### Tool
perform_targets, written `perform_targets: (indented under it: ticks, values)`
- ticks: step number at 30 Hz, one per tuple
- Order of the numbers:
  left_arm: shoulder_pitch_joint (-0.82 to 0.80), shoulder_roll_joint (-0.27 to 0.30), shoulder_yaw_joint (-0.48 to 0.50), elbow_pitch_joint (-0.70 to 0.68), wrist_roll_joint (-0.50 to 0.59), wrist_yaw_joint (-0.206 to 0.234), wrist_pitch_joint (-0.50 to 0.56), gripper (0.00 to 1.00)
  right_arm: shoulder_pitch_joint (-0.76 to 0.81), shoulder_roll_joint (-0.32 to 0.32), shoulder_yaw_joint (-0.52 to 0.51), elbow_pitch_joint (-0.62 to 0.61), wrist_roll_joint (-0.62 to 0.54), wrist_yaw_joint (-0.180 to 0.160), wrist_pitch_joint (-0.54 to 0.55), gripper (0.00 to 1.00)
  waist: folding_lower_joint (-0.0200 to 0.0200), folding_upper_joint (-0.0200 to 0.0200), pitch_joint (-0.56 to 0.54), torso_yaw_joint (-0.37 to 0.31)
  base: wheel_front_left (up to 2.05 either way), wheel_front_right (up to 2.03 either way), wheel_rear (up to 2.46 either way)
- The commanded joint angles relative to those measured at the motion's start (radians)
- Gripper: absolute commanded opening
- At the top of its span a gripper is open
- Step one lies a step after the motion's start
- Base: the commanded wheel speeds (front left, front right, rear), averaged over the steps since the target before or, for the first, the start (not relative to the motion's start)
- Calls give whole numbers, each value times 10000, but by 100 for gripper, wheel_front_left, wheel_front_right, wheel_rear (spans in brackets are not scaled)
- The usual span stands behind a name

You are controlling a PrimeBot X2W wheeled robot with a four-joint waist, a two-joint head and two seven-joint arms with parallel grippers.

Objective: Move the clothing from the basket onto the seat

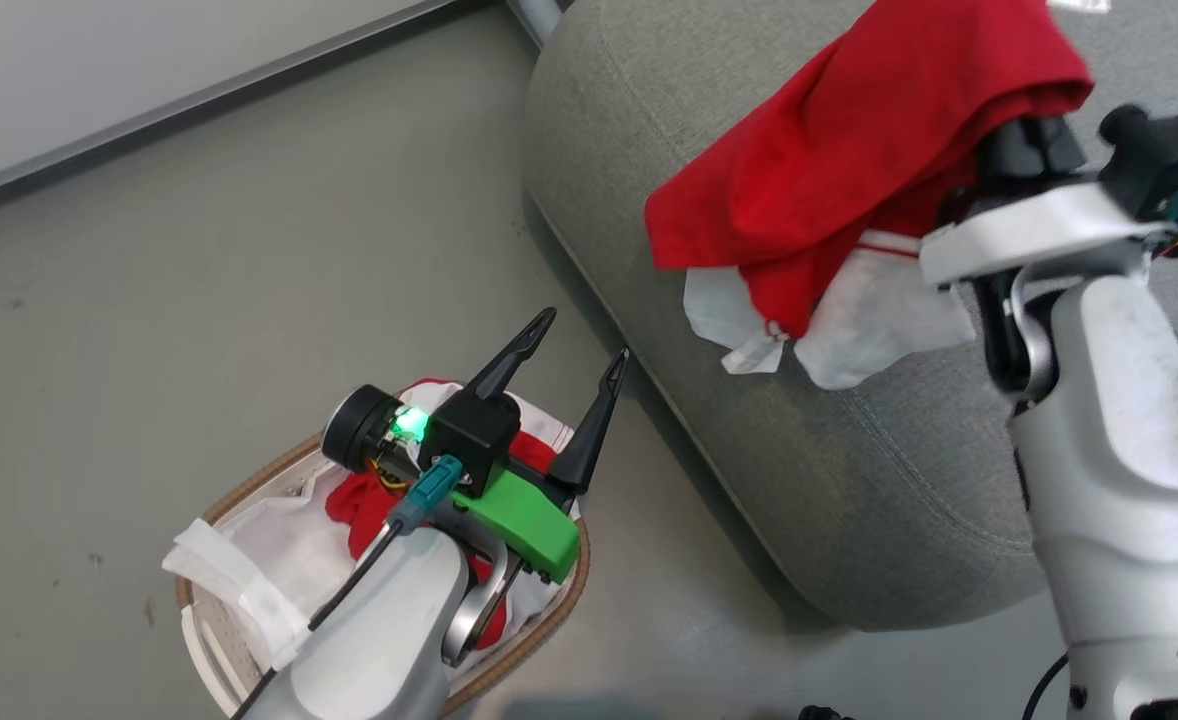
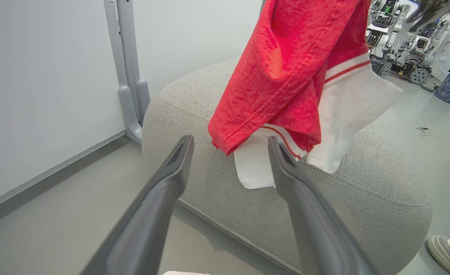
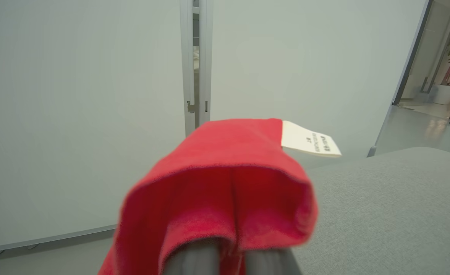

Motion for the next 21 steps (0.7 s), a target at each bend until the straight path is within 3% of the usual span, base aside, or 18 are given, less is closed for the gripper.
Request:
perform_targets:
  ticks: [1,5,15,21]
  values:
    - [-198,54,57,-77,85,-11,-8,100,-517,-144,-183,90,-48,-14,-21,0,-1,0,499,507,0,0,0]
    - [-405,51,67,-254,224,-36,-7,100,-1876,-808,-817,484,-220,-14,-21,0,-1,0,1032,1128,0,0,0]
    - [-881,-121,33,-596,589,-64,-7,100,-4772,-3347,-2396,1622,-1276,-14,-21,0,-1,0,2378,2832,0,0,0]
    - [-985,-224,12,-725,742,-62,-7,100,-4953,-3864,-3311,2788,-1638,-14,-21,0,-1,0,3053,3585,0,0,0]
